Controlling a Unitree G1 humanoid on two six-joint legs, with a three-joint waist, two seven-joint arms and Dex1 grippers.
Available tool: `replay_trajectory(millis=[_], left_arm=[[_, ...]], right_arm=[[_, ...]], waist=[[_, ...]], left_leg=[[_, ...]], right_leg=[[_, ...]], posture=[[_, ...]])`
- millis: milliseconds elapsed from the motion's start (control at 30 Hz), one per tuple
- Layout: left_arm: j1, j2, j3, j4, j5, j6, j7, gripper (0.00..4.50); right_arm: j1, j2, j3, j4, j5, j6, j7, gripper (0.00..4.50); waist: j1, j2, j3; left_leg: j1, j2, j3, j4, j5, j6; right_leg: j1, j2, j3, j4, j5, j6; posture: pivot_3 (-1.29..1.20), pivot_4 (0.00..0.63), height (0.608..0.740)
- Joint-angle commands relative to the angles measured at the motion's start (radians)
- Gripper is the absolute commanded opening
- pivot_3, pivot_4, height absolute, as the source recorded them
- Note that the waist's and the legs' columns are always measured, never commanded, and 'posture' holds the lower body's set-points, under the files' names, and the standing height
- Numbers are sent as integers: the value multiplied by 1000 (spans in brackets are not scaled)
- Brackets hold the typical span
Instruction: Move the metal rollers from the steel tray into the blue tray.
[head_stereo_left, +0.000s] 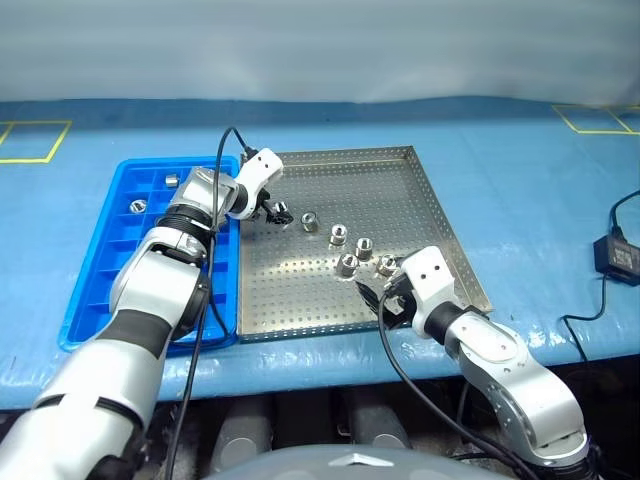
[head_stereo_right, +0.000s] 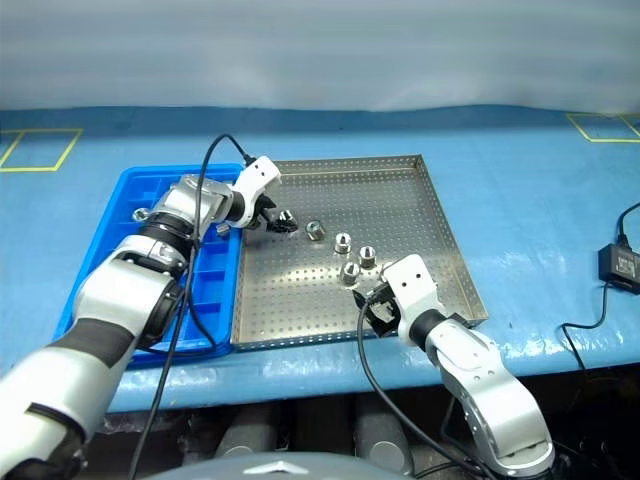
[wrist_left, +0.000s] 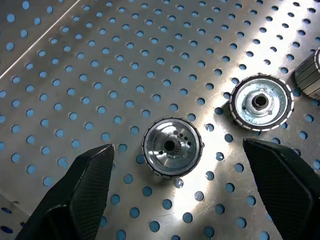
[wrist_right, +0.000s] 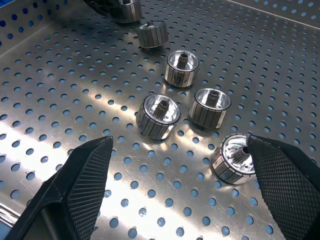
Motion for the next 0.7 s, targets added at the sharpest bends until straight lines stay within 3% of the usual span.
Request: replay_trajectory(millis=[33,267,500,700], left_arm=[[-23,-15,14,12,18,-35,30,3959],[-10,-18,62,17,0,-68,57,1726],[26,62,150,-155,-46,-73,94,1693],[335,132,281,-785,-50,118,320,1693]], right_arm=[[0,7,-10,-47,-8,-26,-9,4500],[5,14,-5,-48,-12,-28,-10,4500],[3,20,0,-48,-10,-22,-4,4500],[-6,22,21,-43,-8,-15,5,4500]], waist=[[0,0,0],[-3,0,0],[-7,0,0],[-10,1,-1]], left_leg=[[0,0,0,0,0,0],[0,1,3,0,-1,2],[0,1,4,0,-2,3],[2,2,6,0,-2,3]], right_leg=[[0,0,0,0,1,-1],[0,0,3,0,3,-3],[-1,0,4,0,3,-3],[-1,-1,7,0,4,-3]], posture=[[-128,150,740],[-125,150,740],[-101,150,740],[-67,150,740]])
